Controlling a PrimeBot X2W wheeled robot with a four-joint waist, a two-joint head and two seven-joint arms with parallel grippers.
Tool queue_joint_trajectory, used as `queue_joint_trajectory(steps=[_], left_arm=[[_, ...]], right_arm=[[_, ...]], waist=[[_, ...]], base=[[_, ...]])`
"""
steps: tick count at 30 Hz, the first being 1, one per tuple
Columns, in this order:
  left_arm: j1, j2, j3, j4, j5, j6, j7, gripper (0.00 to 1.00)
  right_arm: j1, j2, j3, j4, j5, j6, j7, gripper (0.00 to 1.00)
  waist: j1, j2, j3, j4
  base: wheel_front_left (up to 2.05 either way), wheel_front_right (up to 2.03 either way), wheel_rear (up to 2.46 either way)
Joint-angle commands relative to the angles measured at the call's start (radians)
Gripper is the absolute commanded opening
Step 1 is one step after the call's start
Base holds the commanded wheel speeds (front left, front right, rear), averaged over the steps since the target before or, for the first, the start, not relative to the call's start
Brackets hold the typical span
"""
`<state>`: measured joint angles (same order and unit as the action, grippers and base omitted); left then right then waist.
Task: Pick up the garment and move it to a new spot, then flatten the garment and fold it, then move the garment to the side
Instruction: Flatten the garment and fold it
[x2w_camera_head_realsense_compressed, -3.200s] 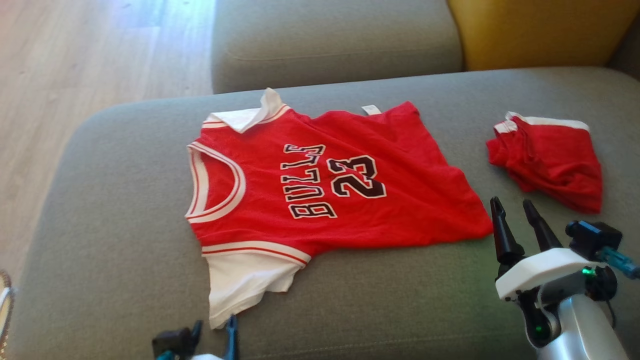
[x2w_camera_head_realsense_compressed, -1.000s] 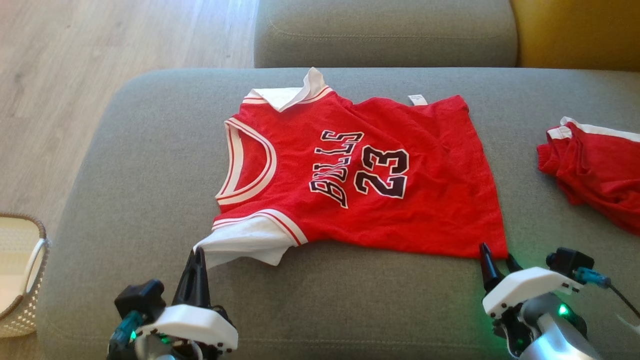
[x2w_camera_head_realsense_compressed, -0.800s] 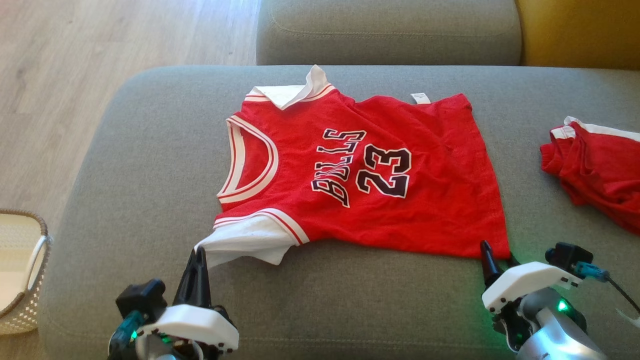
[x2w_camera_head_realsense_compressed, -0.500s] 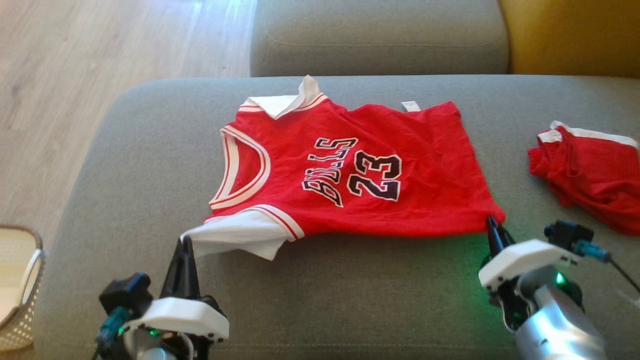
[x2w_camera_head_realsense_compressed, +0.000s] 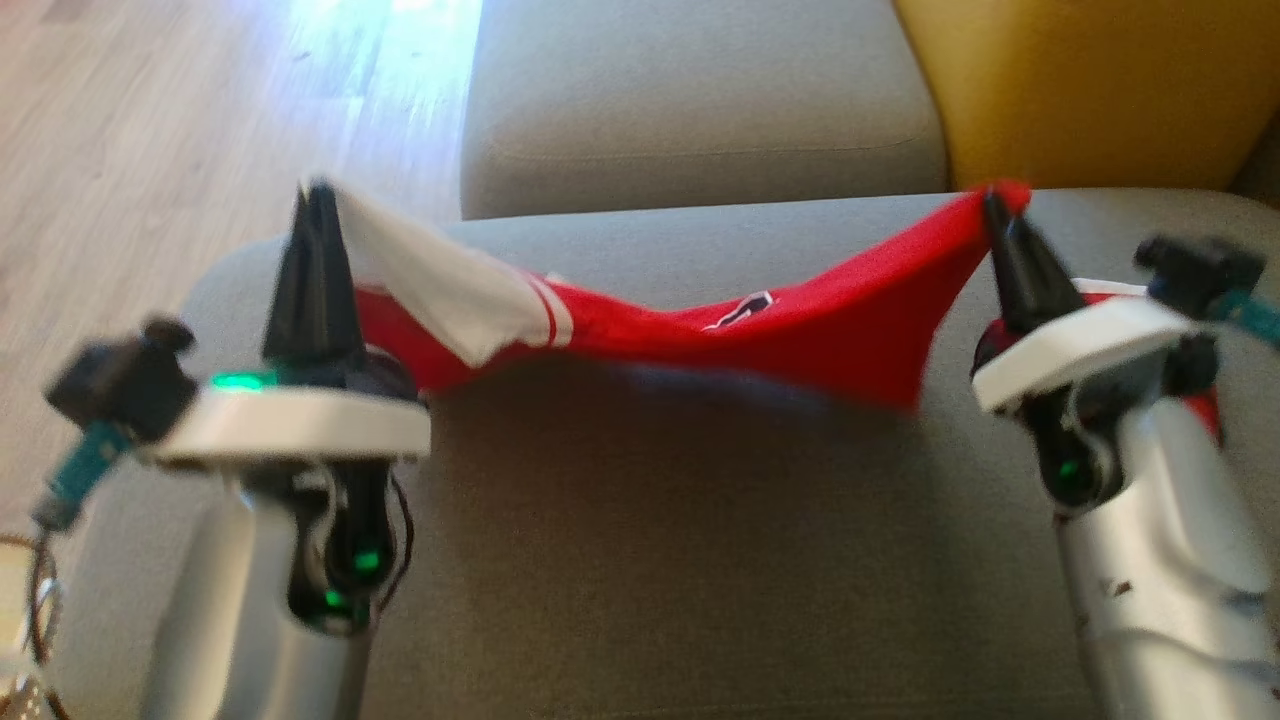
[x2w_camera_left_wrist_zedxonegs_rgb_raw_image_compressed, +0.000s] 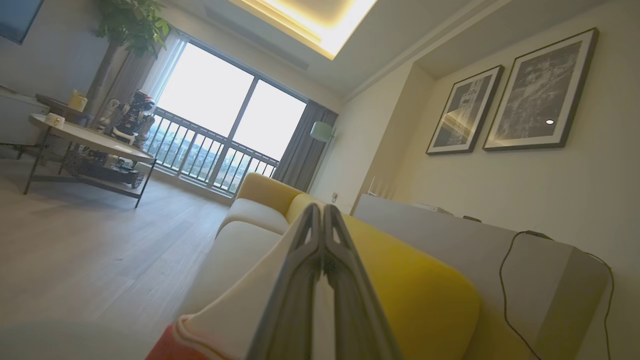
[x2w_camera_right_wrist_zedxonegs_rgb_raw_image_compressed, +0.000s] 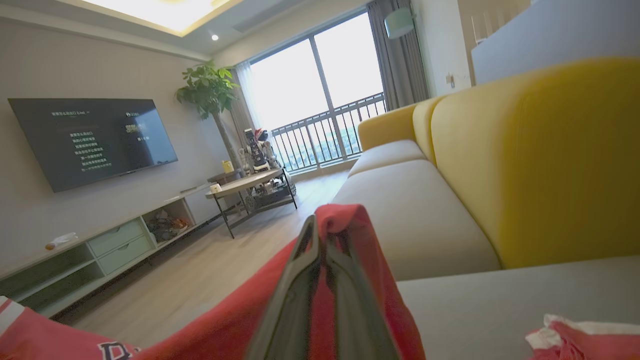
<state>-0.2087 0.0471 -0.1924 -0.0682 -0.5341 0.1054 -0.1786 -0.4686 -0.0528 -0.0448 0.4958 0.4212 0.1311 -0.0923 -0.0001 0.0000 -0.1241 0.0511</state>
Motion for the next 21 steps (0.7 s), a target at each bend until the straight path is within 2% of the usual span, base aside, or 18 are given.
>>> queue_joint_trajectory(steps=[1, 2, 7, 12, 17, 21], left_arm=[[-0.111, 0.005, 0.037, -0.071, -0.016, 0.002, 0.031, 0.00], [-0.111, 0.005, 0.037, -0.071, -0.016, 0.002, 0.031, 0.00], [-0.224, 0.007, 0.059, -0.146, -0.064, 0.019, 0.112, 0.00], [-0.296, 0.006, 0.083, -0.228, -0.120, 0.054, 0.175, 0.00], [-0.337, 0.021, 0.105, -0.256, -0.144, 0.097, 0.240, 0.00], [-0.388, 0.032, 0.110, -0.216, -0.153, 0.121, 0.292, 0.00]], right_arm=[[-0.081, 0.001, 0.014, -0.126, -0.016, 0.000, 0.037, 0.00], [-0.081, 0.001, 0.014, -0.126, -0.016, 0.000, 0.037, 0.00], [-0.115, 0.002, 0.001, -0.333, -0.018, 0.000, 0.112, 0.00], [-0.118, 0.002, -0.053, -0.468, -0.009, 0.000, 0.185, 0.00], [-0.101, 0.002, -0.088, -0.541, -0.008, 0.000, 0.257, 0.00], [-0.125, 0.002, -0.098, -0.532, -0.018, 0.000, 0.317, 0.00]], waist=[[0.0001, 0.0000, -0.014, -0.013], [0.0001, 0.0000, -0.014, -0.013], [0.0001, 0.0000, -0.030, -0.030], [0.0001, 0.0000, -0.047, -0.036], [0.0001, 0.0000, -0.044, -0.047], [0.0001, 0.0000, -0.003, -0.058]], base=[[0.00, 0.00, 0.00], [0.00, 0.00, 0.00], [0.00, 0.00, 0.00], [0.00, 0.00, 0.00], [0.00, 0.00, 0.00], [0.00, 0.00, 0.00]])
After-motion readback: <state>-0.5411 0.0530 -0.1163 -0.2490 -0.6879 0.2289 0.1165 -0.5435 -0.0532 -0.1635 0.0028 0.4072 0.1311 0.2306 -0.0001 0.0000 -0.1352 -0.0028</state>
